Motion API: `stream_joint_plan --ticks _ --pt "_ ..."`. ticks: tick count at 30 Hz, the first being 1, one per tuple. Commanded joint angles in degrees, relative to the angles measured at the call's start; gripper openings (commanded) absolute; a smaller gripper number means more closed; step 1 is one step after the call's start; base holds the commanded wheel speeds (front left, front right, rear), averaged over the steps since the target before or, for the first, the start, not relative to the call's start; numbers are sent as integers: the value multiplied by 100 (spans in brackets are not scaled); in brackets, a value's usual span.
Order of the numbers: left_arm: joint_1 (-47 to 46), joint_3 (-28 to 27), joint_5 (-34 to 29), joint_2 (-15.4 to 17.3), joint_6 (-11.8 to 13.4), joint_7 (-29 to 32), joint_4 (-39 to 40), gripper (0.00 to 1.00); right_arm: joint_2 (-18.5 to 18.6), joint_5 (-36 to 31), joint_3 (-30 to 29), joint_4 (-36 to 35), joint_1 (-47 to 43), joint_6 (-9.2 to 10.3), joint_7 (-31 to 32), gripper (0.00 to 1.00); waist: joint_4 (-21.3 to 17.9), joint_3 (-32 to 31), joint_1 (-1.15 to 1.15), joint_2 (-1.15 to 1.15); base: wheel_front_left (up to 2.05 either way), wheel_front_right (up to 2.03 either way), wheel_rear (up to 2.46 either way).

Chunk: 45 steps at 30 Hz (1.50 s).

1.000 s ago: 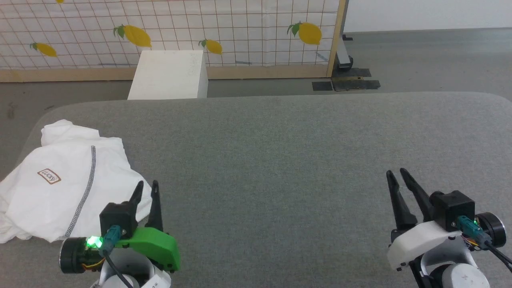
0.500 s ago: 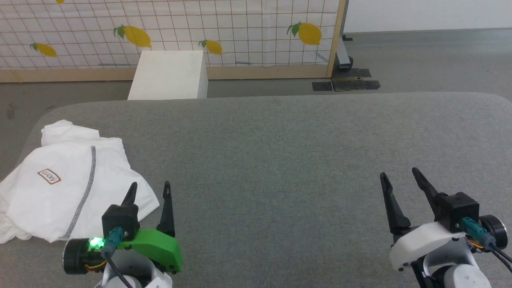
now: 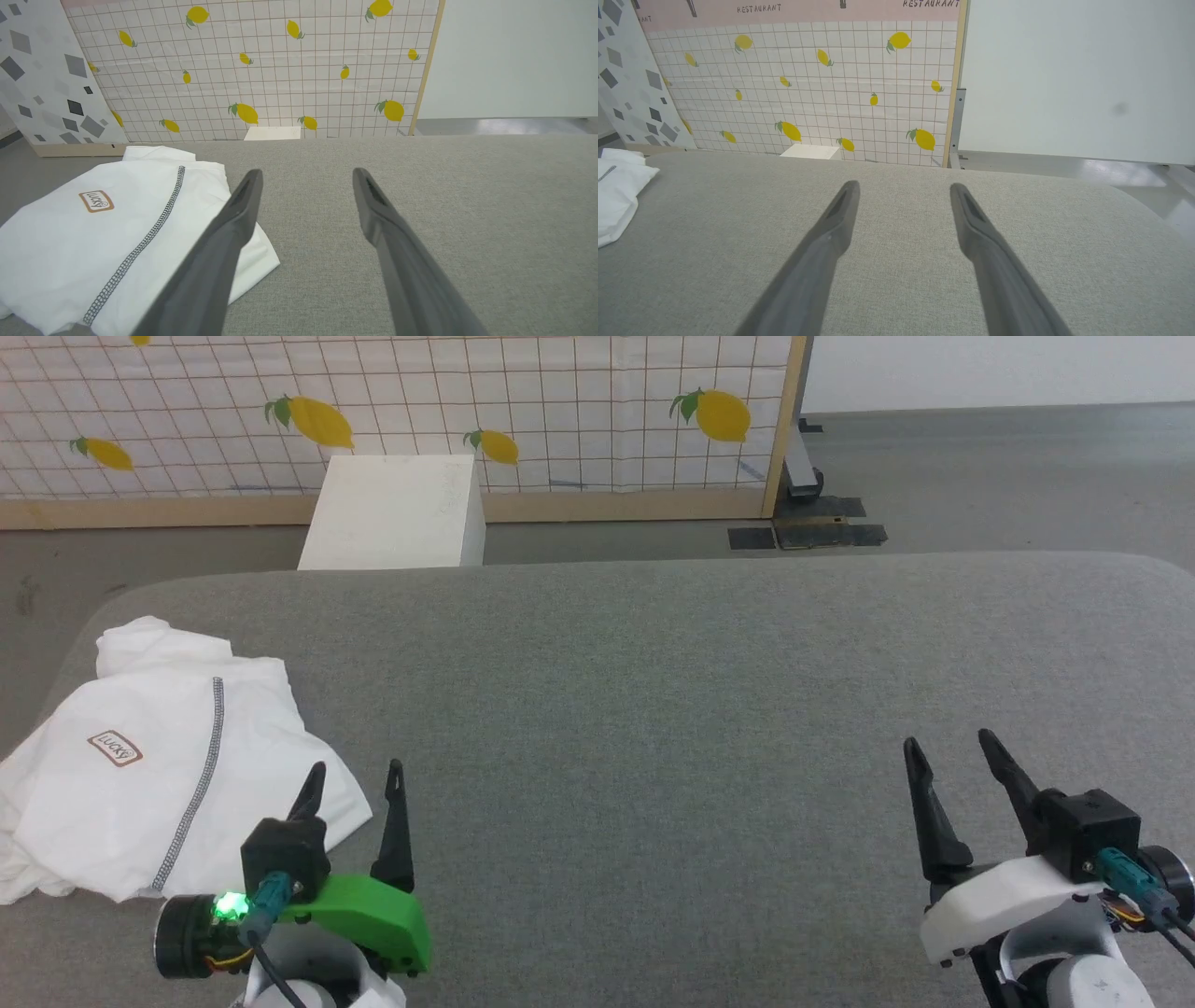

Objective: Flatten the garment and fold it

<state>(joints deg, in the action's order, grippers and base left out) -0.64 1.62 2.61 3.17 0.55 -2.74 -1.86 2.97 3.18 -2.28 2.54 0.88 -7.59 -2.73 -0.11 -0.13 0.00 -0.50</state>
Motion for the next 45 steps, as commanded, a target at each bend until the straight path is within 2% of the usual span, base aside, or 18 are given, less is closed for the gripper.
stream_joint_plan --ticks 1,11,17,45 --pt "8 16 61 -7 25 -80 -37 100 -3 56 -31 35 -97 2 -75 100 -1 0 0 11 0 0 0" --pt "-5 53 139 -9 55 -197 -96 100 -4 159 -115 102 -123 3 -193 100 17 -4 0 15 0 0 0" --pt "-32 31 184 -5 85 -268 -113 100 -4 200 -157 144 -140 3 -264 100 172 4 0 17 0 0 0" --pt "67 -53 389 -4 219 -609 -160 100 -6 292 -220 350 -178 6 -568 100 1901 141 0 28 0 0 0"
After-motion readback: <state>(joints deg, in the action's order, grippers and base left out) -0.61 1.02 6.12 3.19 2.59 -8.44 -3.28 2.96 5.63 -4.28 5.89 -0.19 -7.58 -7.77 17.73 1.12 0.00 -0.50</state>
